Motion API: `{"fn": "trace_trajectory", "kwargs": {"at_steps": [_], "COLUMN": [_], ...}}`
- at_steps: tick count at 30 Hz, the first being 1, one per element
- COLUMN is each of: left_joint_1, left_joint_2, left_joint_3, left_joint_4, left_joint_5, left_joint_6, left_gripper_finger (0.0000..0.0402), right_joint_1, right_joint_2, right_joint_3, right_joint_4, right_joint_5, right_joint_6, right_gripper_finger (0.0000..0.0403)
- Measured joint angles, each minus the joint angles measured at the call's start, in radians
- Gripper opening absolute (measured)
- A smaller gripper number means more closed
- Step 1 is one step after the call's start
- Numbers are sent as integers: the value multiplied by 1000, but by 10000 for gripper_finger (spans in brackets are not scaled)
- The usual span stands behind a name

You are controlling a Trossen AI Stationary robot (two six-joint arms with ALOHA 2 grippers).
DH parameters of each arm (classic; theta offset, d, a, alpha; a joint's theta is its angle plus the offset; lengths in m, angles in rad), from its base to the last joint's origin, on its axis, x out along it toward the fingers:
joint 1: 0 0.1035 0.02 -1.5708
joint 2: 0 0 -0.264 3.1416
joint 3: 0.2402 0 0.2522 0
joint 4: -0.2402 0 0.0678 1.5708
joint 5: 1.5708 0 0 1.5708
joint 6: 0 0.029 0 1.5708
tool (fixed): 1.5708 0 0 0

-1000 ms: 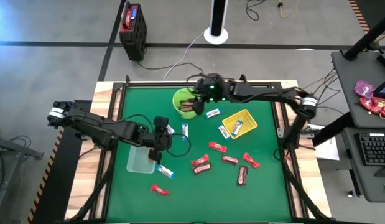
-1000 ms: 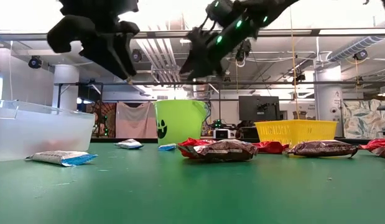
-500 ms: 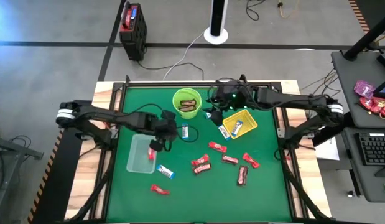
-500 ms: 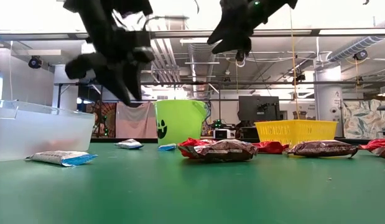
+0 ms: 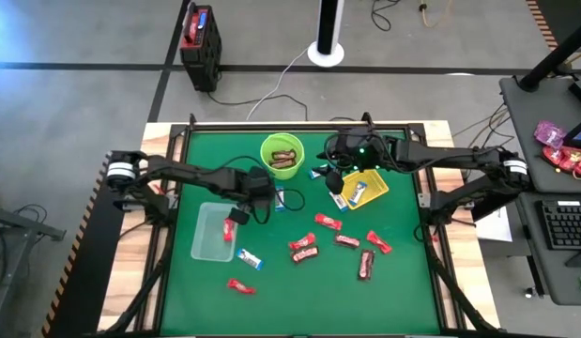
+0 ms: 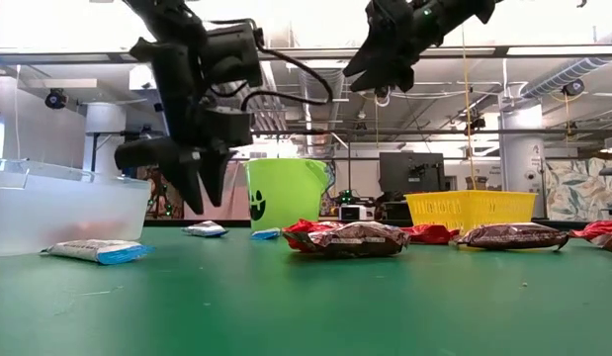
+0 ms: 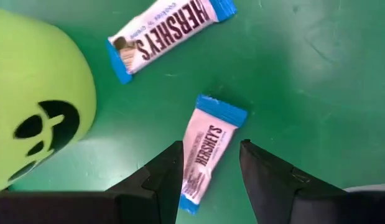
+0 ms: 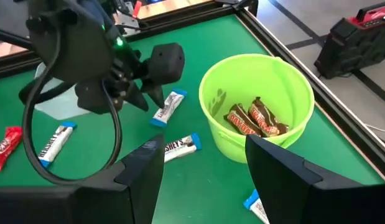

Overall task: Sort candy by brand, put in halloween buckets
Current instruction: Put the white chocolate bar into the yellow bin

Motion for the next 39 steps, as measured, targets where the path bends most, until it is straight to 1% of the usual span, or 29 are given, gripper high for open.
{"fn": "trace_trajectory", "kwargs": {"at_steps": [6,12,20,26,30,32,35,39], "left_joint_1": [11,10,10,10,18,48,126,240], "left_joint_2": [46,60,18,-11,-77,-125,-209,-321], "left_joint_3": [2,1,1,1,1,1,0,1], "left_joint_4": [38,51,52,19,-52,-92,-135,-144], "left_joint_5": [-2,-9,-10,-9,-47,-37,31,132], "left_joint_6": [22,32,23,23,31,27,-17,-101], "left_gripper_finger": [141,141,141,141,141,141,141,141], "right_joint_1": [0,0,0,0,0,0,0,0], "right_joint_2": [2,1,2,1,1,1,2,1], "right_joint_3": [3,3,4,4,4,4,4,3], "right_joint_4": [1,3,3,2,1,0,0,0], "right_joint_5": [-1,-2,-2,-2,-2,-2,-2,-2], "right_joint_6": [-6,-13,-14,-10,-6,-2,9,12], "right_gripper_finger": [217,217,217,217,217,217,217,217]}}
